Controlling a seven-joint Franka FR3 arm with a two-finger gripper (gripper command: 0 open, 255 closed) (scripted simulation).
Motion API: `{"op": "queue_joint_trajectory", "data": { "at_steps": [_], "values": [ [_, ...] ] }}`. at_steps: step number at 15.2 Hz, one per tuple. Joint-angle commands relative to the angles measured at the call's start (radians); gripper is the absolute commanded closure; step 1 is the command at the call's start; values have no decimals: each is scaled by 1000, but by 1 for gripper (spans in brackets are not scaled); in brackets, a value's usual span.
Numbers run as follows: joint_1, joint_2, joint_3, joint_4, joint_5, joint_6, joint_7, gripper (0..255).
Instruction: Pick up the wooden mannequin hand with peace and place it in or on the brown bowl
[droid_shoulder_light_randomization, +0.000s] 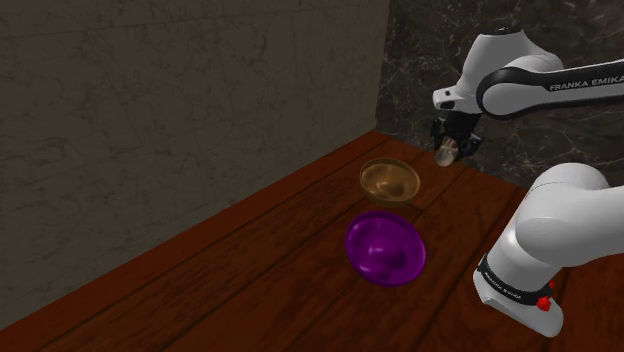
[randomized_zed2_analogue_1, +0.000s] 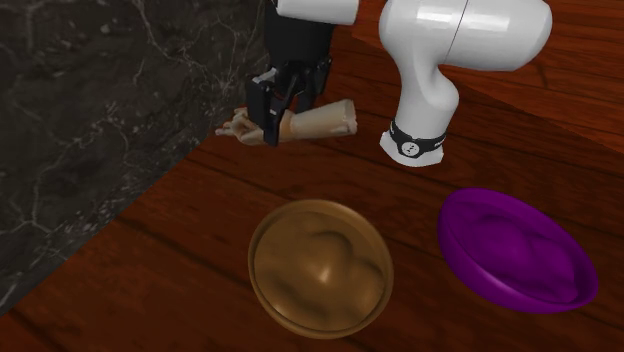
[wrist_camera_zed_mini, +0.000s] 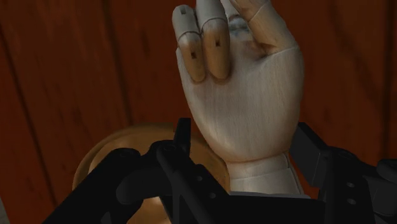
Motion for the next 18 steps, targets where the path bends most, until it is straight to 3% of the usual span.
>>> {"op": "queue_joint_trajectory", "data": {
  "at_steps": [1, 13, 18],
  "values": [
    [26, 24, 18, 14, 19, 5, 25, 255],
    [285, 401, 166, 211, 198, 139, 279, 255],
    [298, 461, 162, 199, 199, 209, 301, 255]
  ]
}}
